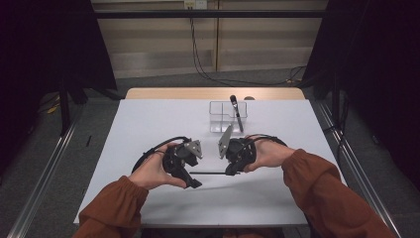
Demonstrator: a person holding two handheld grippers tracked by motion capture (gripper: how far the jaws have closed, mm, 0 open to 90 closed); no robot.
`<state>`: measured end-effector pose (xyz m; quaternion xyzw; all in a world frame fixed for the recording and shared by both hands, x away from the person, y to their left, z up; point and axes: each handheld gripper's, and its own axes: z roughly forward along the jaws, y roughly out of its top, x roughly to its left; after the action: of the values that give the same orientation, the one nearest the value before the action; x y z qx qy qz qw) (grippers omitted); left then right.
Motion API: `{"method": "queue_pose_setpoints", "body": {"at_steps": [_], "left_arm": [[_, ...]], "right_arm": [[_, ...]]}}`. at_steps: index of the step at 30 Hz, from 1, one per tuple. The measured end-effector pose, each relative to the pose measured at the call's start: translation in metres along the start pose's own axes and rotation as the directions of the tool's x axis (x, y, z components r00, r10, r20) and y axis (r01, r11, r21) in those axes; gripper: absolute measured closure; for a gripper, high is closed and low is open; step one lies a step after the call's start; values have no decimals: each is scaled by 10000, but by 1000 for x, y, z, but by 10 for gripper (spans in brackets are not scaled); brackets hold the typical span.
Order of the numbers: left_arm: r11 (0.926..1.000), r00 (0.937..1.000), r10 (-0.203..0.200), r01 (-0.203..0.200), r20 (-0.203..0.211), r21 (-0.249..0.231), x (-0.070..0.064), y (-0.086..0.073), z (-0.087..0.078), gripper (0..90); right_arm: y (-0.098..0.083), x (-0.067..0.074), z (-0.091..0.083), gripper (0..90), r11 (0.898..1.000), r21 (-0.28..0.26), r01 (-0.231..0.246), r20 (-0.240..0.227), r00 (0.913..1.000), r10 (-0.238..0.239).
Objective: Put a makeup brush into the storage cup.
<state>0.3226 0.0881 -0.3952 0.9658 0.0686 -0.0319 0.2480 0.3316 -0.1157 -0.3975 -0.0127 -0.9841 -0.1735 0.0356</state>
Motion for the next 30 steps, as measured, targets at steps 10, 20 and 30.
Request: {"method": "queue_pose_setpoints", "body": {"at_steps": [10, 20, 30], "left_arm": [[9999, 9995, 90, -91, 294, 51, 4, 2, 7, 607], [9994, 9993, 287, -292, 250, 188, 3, 2, 10, 776], [9986, 9988, 318, -333, 371, 406, 3, 4, 15, 846]], "right_arm": [[3, 1, 5, 865, 9999, 155, -3, -164, 9999, 6], [3, 0, 8, 865, 9998, 169, -60, -99, 9999, 61], [1, 1, 7, 865, 10000, 66, 27, -59, 10000, -27]]}}
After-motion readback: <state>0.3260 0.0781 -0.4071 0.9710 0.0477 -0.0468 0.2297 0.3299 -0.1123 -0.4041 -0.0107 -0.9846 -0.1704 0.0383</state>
